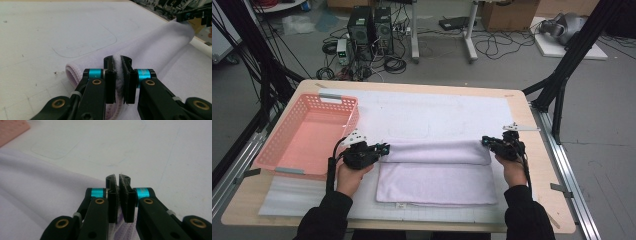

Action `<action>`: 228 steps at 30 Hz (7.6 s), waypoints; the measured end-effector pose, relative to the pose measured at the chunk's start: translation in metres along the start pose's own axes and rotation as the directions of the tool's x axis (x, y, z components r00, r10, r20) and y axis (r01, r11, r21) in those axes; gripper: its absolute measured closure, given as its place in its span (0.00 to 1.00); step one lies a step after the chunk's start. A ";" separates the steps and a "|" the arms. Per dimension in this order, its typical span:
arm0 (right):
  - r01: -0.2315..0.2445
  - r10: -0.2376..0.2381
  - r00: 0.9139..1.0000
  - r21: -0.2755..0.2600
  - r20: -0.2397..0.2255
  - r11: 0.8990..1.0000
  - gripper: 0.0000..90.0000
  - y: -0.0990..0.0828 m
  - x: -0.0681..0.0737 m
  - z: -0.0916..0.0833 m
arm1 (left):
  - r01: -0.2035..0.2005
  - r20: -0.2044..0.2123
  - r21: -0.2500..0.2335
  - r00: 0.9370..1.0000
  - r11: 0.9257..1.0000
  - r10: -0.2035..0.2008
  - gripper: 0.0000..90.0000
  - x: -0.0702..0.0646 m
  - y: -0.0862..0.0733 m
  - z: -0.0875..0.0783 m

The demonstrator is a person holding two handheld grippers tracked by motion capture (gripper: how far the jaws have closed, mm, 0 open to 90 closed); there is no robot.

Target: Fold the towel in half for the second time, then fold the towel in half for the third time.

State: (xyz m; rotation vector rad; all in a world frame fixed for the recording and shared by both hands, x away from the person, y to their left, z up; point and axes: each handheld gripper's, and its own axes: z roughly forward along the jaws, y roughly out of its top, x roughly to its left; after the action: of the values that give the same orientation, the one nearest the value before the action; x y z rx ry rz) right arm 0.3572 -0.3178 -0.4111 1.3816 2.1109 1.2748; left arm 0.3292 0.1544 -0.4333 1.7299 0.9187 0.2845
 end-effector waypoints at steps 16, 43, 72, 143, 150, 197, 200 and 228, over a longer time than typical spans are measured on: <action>0.004 -0.008 0.999 -0.100 -0.040 0.995 0.96 -0.038 0.013 -0.051 | -0.033 0.046 -0.005 0.998 0.999 0.034 0.93 -0.024 -0.012 -0.026; 0.110 -0.112 0.989 -0.025 -0.100 0.994 0.96 -0.092 0.054 -0.100 | -0.088 0.103 0.082 0.991 0.993 0.080 0.92 -0.060 -0.050 -0.069; 0.231 -0.228 0.972 0.048 -0.059 0.972 0.71 -0.090 0.079 -0.079 | -0.072 0.067 0.098 0.996 0.993 0.066 0.70 -0.062 -0.041 -0.047; -0.058 0.053 0.995 0.057 0.081 0.997 0.53 -0.045 -0.009 0.005 | 0.164 -0.178 0.119 0.974 0.979 -0.142 0.49 0.012 -0.008 0.027; -0.038 0.036 0.999 0.064 0.036 0.997 0.92 -0.045 -0.007 0.005 | 0.094 -0.154 0.179 0.986 0.979 -0.066 0.87 0.005 -0.007 0.033; 0.135 -0.131 0.990 -0.104 0.045 0.985 0.21 -0.038 0.022 -0.045 | -0.066 -0.051 -0.072 0.997 0.995 0.062 0.24 -0.020 0.008 -0.007; 0.154 -0.150 0.988 -0.116 0.042 0.981 0.21 -0.038 0.025 -0.050 | -0.070 -0.047 -0.083 0.997 0.994 0.067 0.24 -0.022 0.008 -0.011; 0.159 -0.150 0.986 -0.153 0.068 0.975 0.20 -0.037 0.022 -0.054 | -0.062 -0.036 -0.064 0.998 0.996 0.059 0.24 -0.022 0.003 -0.011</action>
State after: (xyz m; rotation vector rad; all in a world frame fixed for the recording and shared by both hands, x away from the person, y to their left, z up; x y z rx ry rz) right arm 0.2894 -0.3313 -0.4062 1.1496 1.9899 1.2947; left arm 0.3091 0.1470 -0.4211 1.6996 0.8737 0.3808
